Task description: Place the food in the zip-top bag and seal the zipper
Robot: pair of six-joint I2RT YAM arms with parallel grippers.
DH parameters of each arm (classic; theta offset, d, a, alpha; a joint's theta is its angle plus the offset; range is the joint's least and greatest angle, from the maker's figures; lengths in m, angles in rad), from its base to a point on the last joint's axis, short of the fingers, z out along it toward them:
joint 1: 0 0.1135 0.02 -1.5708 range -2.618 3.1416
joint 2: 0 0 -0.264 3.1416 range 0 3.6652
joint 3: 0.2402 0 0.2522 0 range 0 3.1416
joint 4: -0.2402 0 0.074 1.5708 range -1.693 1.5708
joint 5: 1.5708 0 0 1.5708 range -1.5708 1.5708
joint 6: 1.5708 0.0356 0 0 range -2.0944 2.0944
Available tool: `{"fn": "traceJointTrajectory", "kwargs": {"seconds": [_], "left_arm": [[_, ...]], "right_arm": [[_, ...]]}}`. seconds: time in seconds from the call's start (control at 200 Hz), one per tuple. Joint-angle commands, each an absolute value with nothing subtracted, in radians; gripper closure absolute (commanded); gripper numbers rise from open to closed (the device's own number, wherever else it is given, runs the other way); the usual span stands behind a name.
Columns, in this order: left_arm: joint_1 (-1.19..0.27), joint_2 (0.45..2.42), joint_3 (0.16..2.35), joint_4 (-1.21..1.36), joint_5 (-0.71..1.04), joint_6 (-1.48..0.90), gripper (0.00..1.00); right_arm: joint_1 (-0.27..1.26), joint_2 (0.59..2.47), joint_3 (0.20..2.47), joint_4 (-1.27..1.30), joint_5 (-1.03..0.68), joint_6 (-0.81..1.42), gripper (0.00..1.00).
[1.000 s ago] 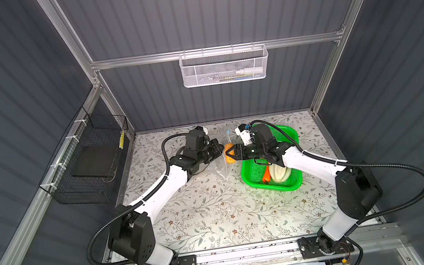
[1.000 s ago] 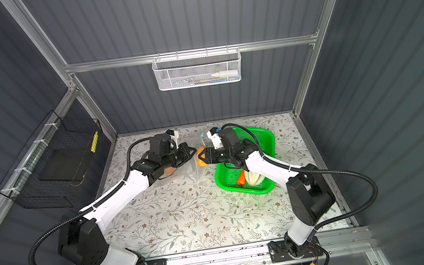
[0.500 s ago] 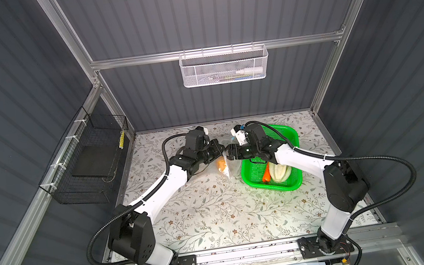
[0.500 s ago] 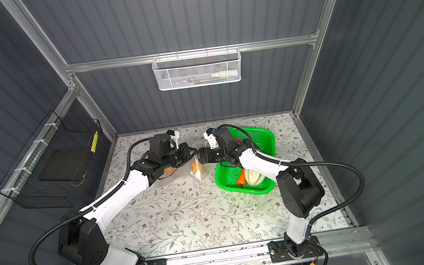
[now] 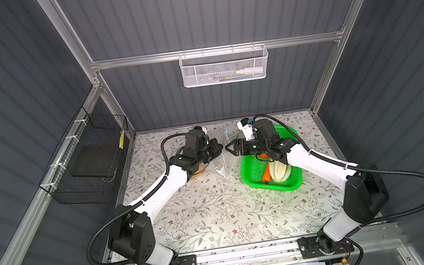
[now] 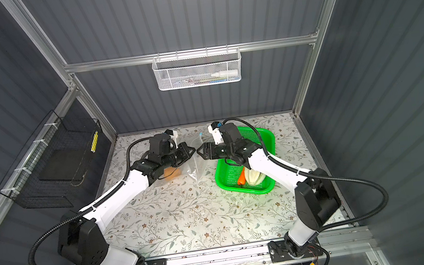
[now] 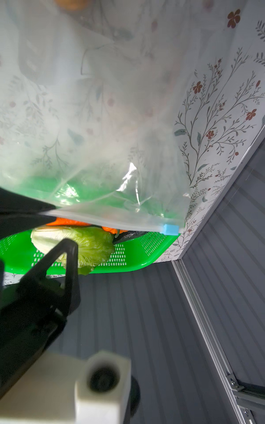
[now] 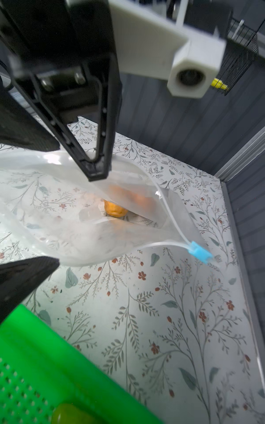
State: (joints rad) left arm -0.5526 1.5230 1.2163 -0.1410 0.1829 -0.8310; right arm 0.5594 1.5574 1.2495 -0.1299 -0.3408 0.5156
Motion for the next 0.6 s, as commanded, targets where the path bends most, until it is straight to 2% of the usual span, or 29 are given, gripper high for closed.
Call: {"fn": "traceJointTrajectory", "kwargs": {"seconds": [0.0,0.21,0.405,0.595], "left_arm": [[-0.551,1.513,1.221,-0.151,0.156,-0.802,1.0],[-0.551,1.541,1.21,-0.131,0.178,-0.809,1.0],[-0.551,1.537,1.198,-0.135,0.172,-0.804,1.0],[-0.551,1.526,1.192,-0.146,0.161,-0.792,1.0]], "right_arm": [[0.527,1.499,1.211,-0.191,-0.253,0.521,0.29],[0.443,1.504,1.196,-0.316,-0.163,0.544,0.42],[0.396,1.635,1.295,-0.454,-0.128,0.483,0.59],[0.393,1.802,1.461,-0.561,-0.04,0.449,0.62]]}}
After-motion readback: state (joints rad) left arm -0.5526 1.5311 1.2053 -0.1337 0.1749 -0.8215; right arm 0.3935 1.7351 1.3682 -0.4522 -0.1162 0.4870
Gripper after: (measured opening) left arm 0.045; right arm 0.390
